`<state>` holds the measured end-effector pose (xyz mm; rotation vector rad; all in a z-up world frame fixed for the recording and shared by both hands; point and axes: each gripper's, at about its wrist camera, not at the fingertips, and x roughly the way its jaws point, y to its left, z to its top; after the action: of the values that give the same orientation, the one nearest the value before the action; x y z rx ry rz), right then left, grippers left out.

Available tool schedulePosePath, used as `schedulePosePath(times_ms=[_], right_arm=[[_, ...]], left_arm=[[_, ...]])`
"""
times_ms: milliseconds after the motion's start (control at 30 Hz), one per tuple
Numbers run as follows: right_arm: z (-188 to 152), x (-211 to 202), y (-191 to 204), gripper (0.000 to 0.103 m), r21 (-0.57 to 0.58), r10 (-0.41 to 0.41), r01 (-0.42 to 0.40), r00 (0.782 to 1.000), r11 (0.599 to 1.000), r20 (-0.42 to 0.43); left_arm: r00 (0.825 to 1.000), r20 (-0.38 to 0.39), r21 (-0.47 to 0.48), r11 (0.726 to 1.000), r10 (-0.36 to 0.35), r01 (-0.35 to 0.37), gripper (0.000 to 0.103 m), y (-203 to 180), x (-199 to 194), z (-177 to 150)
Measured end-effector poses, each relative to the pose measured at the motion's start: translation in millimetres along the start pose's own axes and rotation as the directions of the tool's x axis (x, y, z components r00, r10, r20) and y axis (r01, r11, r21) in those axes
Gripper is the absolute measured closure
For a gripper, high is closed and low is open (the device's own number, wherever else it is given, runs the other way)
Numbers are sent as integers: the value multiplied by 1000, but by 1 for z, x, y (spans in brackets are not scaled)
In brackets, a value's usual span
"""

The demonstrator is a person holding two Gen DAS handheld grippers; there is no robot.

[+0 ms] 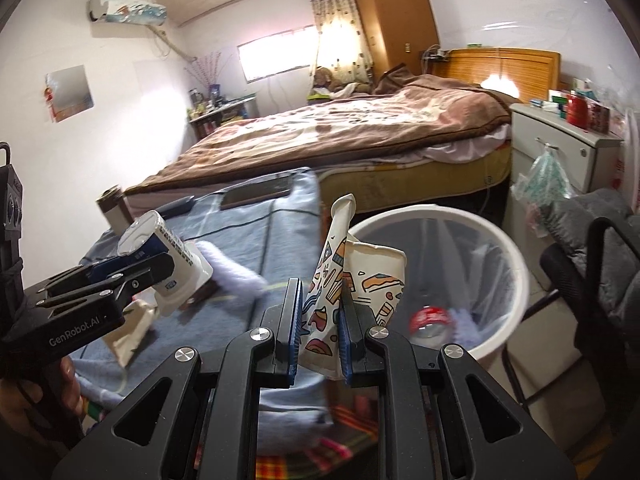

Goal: Collect trash
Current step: 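Carry the yogurt cup in the left gripper while the right carries the paper cup to the bin, then open both grippers over the bin, dropping both cups inside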

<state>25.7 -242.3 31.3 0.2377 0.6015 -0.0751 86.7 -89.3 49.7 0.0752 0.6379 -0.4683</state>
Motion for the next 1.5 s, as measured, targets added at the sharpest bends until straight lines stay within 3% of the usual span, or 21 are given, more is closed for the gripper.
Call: schedulePosePath(times_ms=[367, 767, 1267, 1400, 1500], right_arm=[[6, 3, -33, 85, 44, -72, 72, 997, 996, -6], [6, 19, -60, 85, 52, -99, 103, 992, 993, -72], [2, 45, -82, 84, 62, -87, 98, 983, 993, -160], [2, 46, -82, 73, 56, -110, 121, 980, 991, -164], [1, 45, -82, 64, 61, -121, 132, 979, 989, -162]], left_arm=[[995, -31, 70, 992, -100, 102, 51, -56, 33, 14], [983, -75, 79, 982, -165, 171, 51, -87, 65, 22], [977, -147, 80, 982, -155, 168, 51, -96, 99, 20], [974, -155, 57, 983, -162, 173, 38, -92, 100, 20], [976, -153, 62, 984, -154, 165, 37, -91, 99, 20]])
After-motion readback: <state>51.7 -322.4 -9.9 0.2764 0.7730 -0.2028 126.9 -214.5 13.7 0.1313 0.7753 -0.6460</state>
